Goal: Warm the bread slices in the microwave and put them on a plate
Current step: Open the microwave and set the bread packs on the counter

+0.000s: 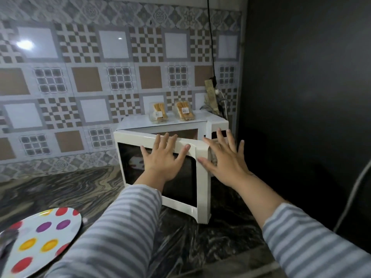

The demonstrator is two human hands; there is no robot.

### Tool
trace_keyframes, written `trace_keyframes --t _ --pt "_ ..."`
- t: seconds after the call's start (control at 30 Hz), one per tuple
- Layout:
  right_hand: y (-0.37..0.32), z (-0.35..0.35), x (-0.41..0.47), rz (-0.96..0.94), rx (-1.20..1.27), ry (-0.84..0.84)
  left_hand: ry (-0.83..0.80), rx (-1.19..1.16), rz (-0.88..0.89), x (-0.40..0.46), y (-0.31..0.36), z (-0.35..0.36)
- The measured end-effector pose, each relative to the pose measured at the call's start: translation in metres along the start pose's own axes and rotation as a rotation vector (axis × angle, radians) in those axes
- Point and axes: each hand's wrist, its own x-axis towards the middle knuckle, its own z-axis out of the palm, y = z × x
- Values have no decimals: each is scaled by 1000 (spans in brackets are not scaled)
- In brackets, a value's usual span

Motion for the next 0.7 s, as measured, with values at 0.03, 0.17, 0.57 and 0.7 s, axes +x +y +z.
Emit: trace_keyframes --t 0.03,0.17,0.57,0.7 --pt "-12 -3 -10 -1 11 9 -10 -10 2 -10 -5 -7" --pt "-53 -12 -42 -33 10 27 -53 -37 0 -44 -24 -35" --pt "-158 -29 -78 -313 166 37 -215 -25 -107 -99 -87 -122" --pt "-185 -21 -81 -373 187 19 -222 -28 -108 -105 -107 -141"
